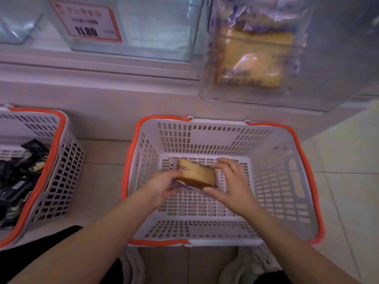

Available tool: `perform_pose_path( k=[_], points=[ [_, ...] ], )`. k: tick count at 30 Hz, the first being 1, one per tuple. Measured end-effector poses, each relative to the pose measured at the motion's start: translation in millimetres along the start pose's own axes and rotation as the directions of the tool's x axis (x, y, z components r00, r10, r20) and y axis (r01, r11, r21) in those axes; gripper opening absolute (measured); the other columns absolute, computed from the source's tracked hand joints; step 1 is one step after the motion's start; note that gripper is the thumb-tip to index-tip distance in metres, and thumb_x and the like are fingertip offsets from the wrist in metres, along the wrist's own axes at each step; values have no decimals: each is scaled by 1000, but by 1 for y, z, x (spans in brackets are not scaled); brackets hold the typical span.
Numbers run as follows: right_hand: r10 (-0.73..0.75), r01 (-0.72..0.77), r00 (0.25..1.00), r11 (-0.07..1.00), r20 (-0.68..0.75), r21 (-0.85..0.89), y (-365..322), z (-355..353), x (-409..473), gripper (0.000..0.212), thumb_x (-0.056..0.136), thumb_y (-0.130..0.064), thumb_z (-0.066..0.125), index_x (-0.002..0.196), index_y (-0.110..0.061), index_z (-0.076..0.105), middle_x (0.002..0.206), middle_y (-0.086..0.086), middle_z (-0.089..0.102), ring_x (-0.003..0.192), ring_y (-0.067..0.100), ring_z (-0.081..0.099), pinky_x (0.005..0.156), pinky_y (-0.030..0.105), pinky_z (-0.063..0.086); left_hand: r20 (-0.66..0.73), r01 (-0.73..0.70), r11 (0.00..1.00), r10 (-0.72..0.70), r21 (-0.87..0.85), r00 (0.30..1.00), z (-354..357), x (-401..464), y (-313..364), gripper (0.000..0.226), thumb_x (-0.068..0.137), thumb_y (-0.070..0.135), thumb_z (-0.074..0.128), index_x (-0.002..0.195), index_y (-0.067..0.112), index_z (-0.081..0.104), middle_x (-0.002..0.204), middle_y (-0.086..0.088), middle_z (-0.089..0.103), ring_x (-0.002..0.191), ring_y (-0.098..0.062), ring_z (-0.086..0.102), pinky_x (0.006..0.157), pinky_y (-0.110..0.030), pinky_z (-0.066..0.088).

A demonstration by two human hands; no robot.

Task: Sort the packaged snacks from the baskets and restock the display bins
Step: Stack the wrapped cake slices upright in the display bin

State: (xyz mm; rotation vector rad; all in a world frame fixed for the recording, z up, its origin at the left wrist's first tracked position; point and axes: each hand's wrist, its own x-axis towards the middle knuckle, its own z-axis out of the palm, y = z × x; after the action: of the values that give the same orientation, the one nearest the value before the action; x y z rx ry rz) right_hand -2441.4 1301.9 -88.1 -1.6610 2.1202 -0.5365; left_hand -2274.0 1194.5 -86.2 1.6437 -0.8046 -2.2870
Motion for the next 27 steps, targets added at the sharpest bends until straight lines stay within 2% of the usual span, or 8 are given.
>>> perform_pose_path(
  k=[1,3,5,7,12,16,21,27],
  points=[
    [180,-176,984,962,1,210,-3,-6,-4,58,80,-53,62,127,-22,48,130,-10,40,124,9,33,102,28,30,0,-62,997,62,37,998,2,-7,2,27,90,1,54,116,2,50,100,-14,61,77,-19,63,74,-33,57],
    [495,-475,860,690,124,546,-7,-18,-8,52,90,-41,56,134,-19,39,135,-2,44,121,16,44,99,34,40,65,-194,978,189,76,980,5,-22,6,27,88,-1,55,115,3,51,99,-13,63,76,-19,64,62,-28,58],
    [554,-606,739,299,383,737,-9,-30,-13,38,94,-29,54,128,-14,45,117,6,58,97,21,58,80,35,49,161,-303,948,285,102,945,8,-37,9,24,86,-4,55,108,6,56,90,-7,67,71,-16,67,59,-25,56],
    [489,-570,735,69,471,819,-13,-41,-22,12,94,-20,53,102,-12,58,82,3,64,73,16,57,67,29,50,229,-381,917,348,119,909,10,-50,12,27,85,-6,56,104,13,58,86,0,70,74,-12,69,63,-24,55],
    [441,-351,858,127,265,928,-34,-71,-32,17,92,-8,53,77,-17,52,60,-8,62,52,2,56,53,18,43,231,-503,858,471,102,851,12,-74,22,18,91,11,52,108,9,58,99,-6,69,89,-18,65,84,-35,52],
    [376,-222,910,86,174,971,-53,-97,-36,17,91,-8,51,77,-16,49,60,-5,59,56,6,56,59,20,45,162,-696,699,677,164,718,19,-100,33,18,97,25,44,93,18,60,89,5,68,83,-4,64,78,-20,51],
    [209,-139,963,-161,171,977,-78,-123,-40,10,75,-19,57,84,-17,54,79,1,67,70,12,65,63,26,53,93,-787,617,784,-2,614,36,-141,54,18,95,22,45,85,14,58,66,6,68,59,-2,63,52,-18,52],
    [215,-45,969,-348,126,937,-98,-137,-44,32,78,-29,50,99,-15,69,94,4,71,78,15,70,60,25,57,92,-867,496,867,-55,490,50,-167,63,11,86,18,55,75,18,55,63,4,61,58,-8,54,55,-24,48]
  ],
)
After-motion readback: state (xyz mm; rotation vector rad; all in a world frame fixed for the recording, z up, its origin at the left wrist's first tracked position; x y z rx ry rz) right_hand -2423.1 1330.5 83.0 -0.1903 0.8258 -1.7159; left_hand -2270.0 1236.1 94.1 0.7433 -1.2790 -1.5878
